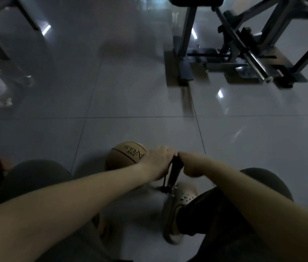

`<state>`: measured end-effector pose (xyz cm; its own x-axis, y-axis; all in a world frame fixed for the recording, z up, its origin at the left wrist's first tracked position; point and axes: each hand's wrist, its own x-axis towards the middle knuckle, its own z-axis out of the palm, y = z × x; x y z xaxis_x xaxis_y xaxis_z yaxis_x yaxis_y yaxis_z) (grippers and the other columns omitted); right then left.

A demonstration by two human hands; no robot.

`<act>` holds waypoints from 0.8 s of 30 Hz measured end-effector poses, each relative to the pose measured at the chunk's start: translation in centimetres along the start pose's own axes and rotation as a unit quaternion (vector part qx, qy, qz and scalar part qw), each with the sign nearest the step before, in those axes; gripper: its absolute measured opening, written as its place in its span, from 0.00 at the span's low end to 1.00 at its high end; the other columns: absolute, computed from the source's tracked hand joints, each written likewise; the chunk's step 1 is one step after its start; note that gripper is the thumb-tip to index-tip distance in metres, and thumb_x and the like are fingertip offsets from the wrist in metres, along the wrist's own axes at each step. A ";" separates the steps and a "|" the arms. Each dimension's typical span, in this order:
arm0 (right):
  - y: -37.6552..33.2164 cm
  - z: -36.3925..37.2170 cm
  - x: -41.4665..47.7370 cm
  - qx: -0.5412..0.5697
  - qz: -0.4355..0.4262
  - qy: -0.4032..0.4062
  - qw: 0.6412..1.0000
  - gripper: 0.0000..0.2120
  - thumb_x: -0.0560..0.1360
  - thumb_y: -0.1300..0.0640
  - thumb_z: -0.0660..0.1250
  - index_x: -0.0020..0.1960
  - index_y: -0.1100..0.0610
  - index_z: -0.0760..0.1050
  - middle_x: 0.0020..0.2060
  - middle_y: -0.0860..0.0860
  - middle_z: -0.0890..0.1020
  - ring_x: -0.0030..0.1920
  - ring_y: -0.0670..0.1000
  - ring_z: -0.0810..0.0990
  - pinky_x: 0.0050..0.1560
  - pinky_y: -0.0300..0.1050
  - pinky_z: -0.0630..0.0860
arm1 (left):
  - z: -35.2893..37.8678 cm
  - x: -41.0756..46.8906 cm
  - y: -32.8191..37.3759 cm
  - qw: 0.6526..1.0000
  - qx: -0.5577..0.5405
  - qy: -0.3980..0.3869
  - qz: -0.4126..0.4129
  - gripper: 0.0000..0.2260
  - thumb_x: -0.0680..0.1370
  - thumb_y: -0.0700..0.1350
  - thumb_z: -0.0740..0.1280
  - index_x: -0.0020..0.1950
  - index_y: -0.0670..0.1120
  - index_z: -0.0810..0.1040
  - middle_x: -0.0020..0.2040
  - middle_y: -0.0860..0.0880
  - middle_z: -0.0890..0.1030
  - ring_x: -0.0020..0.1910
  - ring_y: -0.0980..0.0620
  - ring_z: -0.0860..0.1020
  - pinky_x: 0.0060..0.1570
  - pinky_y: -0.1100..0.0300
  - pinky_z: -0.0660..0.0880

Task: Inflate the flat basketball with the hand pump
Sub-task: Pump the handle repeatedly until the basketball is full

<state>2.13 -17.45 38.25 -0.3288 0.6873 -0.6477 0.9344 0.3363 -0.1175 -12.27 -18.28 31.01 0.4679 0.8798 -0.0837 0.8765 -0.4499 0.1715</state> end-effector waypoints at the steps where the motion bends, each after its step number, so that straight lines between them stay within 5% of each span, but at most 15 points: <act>1: 0.1 -1.3 -0.1 0.006 0.009 0.013 1.000 0.16 0.79 0.64 0.61 0.67 0.59 0.70 0.62 0.56 0.76 0.61 0.56 0.75 0.64 0.48 0.72 | -1.7 0.2 -0.1 0.999 -0.017 0.033 0.000 0.10 0.77 0.43 0.65 0.57 0.47 0.71 0.52 0.46 0.75 0.49 0.46 0.75 0.43 0.55 0.70; 5: 0.3 -4.4 -0.1 0.003 0.016 0.036 0.999 0.15 0.79 0.65 0.62 0.65 0.58 0.73 0.58 0.55 0.78 0.57 0.55 0.77 0.61 0.47 0.73 | -6.3 1.4 0.1 0.993 -0.020 0.117 -0.001 0.05 0.80 0.45 0.62 0.53 0.46 0.72 0.47 0.48 0.75 0.43 0.49 0.74 0.40 0.57 0.71; 12: 0.1 3.2 1.6 -0.023 0.007 0.030 0.999 0.21 0.76 0.64 0.65 0.67 0.61 0.64 0.58 0.58 0.77 0.58 0.58 0.78 0.56 0.50 0.77 | 1.6 -0.6 1.2 0.998 -0.029 0.039 -0.043 0.11 0.81 0.46 0.58 0.61 0.44 0.69 0.57 0.43 0.72 0.53 0.44 0.73 0.42 0.55 0.65; 24: 1.3 7.6 7.0 0.000 -0.025 -0.040 0.999 0.22 0.79 0.61 0.63 0.70 0.62 0.62 0.64 0.58 0.71 0.62 0.58 0.73 0.60 0.49 0.72 | 9.1 -0.1 0.3 0.996 -0.080 0.017 -0.030 0.15 0.76 0.48 0.66 0.59 0.47 0.66 0.53 0.44 0.72 0.47 0.48 0.72 0.39 0.59 0.71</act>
<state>2.12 -17.15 27.84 -0.3624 0.6167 -0.6988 0.9173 0.3687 -0.1503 -11.03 -19.94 22.19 0.4087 0.9103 -0.0658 0.8721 -0.3683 0.3221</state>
